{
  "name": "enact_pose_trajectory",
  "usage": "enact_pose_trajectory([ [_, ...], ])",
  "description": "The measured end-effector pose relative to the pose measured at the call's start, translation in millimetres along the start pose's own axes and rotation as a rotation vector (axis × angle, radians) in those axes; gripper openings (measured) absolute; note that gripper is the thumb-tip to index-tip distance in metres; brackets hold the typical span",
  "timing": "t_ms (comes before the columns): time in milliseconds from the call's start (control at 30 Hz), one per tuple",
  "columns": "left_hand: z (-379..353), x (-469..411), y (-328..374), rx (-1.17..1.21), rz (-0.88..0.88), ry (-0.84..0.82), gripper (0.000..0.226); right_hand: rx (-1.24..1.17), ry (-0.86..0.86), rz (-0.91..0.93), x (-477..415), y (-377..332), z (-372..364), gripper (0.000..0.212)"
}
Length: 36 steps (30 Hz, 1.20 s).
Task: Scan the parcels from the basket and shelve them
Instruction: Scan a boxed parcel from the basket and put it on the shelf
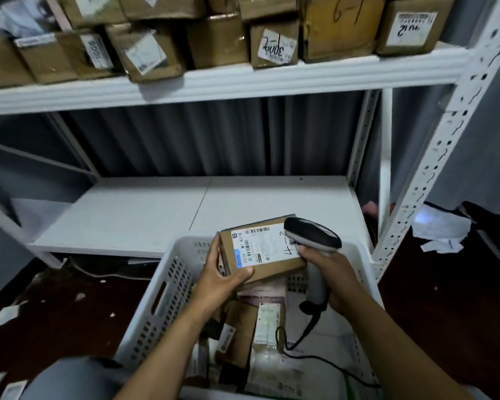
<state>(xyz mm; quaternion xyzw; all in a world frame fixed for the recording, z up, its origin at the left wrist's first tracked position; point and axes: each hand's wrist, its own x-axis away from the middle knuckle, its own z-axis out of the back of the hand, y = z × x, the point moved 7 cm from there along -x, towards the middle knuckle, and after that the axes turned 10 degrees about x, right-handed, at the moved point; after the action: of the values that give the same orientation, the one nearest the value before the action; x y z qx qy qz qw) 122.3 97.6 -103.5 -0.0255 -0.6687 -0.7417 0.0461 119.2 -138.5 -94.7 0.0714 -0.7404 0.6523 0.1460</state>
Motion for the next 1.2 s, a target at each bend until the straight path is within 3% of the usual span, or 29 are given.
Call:
enact_pose_trajectory([
  [200,22,3,11,0.19,0.007,0.001,0.078,-0.079,-0.112,0.007,-3,-8,-11,0.03],
  [333,39,1,12,0.113,0.014,0.04,0.095,0.067,-0.114,0.046,-8,-12,-16,0.026],
  [467,51,0,10,0.026,-0.058,0.158,0.098,0.243,-0.112,0.082,-12,-19,-19,0.014],
  [667,61,-3,6,-0.004,-0.103,0.278,0.092,0.388,-0.221,0.103,-13,-36,-22,0.026],
  [1200,56,-11,-3,-0.038,-0.027,0.257,0.097,0.421,-0.203,0.113,-21,-48,-12,0.015],
])
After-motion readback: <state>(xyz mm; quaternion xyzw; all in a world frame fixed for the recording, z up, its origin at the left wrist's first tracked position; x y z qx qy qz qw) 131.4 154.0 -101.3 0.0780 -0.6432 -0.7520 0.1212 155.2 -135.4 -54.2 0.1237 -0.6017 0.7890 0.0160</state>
